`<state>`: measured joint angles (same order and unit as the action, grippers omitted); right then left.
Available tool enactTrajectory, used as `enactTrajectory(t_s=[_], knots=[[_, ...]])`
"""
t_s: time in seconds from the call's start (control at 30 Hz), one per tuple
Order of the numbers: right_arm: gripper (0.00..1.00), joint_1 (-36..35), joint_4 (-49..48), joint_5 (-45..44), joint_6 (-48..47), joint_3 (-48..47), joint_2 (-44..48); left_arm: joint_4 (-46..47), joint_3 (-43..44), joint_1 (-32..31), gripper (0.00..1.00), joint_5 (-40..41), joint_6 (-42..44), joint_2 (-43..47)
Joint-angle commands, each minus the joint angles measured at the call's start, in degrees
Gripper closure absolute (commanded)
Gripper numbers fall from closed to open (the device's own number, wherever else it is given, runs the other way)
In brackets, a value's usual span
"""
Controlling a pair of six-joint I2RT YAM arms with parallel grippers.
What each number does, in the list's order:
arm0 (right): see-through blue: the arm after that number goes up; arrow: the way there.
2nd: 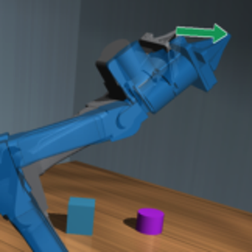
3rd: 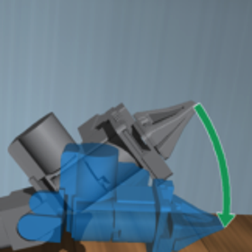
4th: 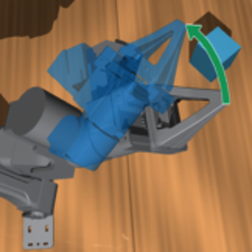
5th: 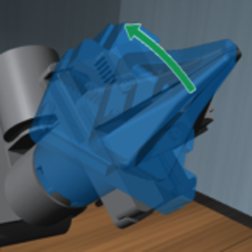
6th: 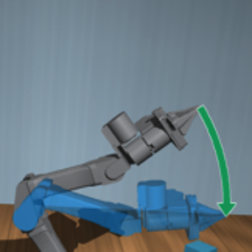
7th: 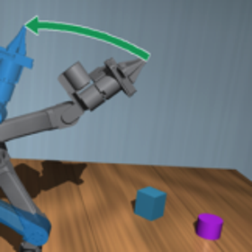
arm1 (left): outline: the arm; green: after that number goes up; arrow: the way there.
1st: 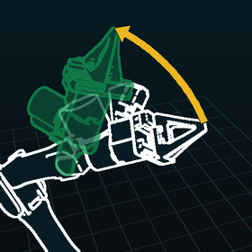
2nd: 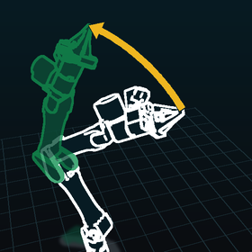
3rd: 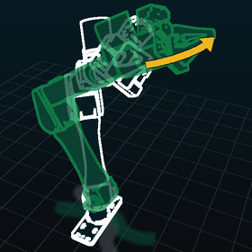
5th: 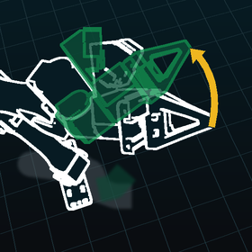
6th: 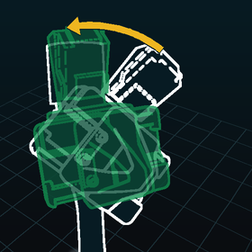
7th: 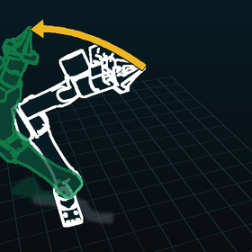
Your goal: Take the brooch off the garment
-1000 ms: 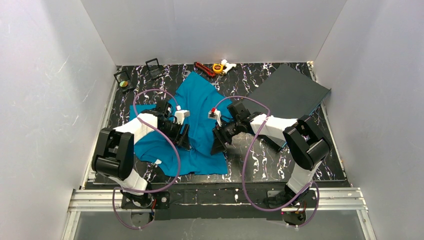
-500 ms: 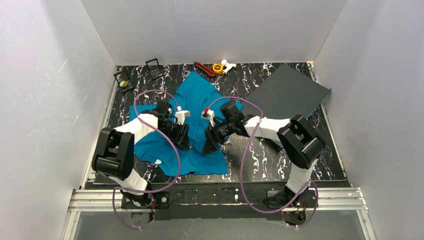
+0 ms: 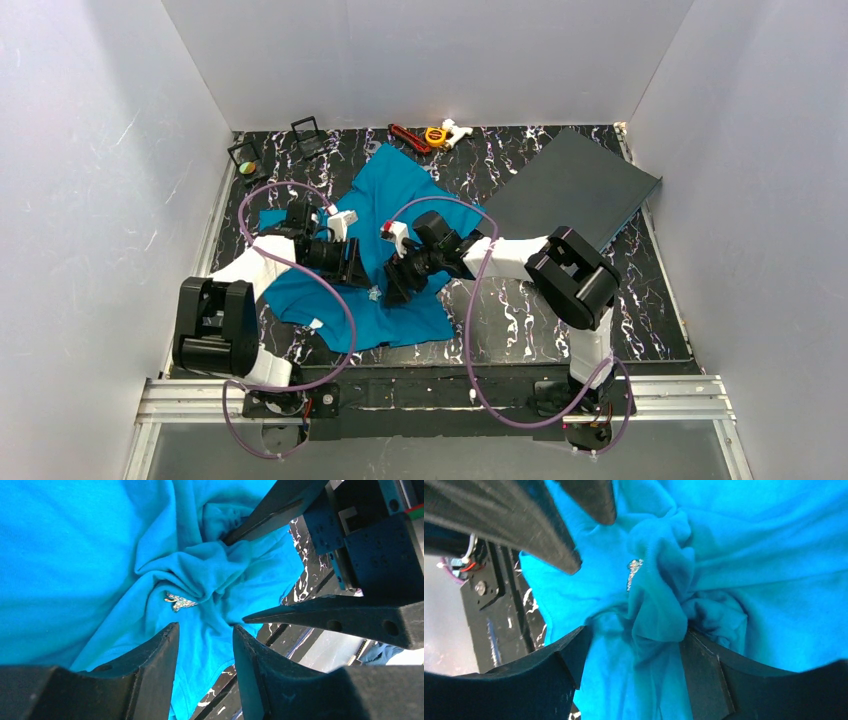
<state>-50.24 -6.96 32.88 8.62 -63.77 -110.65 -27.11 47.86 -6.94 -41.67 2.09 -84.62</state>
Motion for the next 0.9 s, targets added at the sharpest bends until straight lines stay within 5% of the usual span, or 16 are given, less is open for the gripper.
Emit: enactTrajectory(t_s=[0.0,0.1,0.27,0.43,0.73,0.87], knots=[[0.29,-0.8,-1.2,-6.8,0.6,-2.3,-3.2,2.4,-2.2,-0.2,0.58,-1.7,-1.6,2.1],[0.40,-0.9,-0.5,-7.3,0.9,-2.9,-5.2,2.9,-2.3,-0.9,0.63,-1.4,-1.7,0.9],[0.75,-0.6,1.0,-6.4,0.4,-2.8,-6.9,3.0,-2.7,-3.6,0.70,1.7,-1.6,0.8],[0.98,1.7,-4.1,2.5,4.2,1.4,-7.0,3.2,-1.1,-5.7,0.63,7.2,-3.4,-0.3],[0.99,3.7,-9.2,9.8,9.1,4.5,-8.5,0.8,-0.4,-8.8,0.55,18.7,11.5,5.2],[0.99,4.3,-10.8,11.1,11.8,5.1,-9.7,1.0,-1.4,-10.8,0.55,19.3,11.7,7.0]])
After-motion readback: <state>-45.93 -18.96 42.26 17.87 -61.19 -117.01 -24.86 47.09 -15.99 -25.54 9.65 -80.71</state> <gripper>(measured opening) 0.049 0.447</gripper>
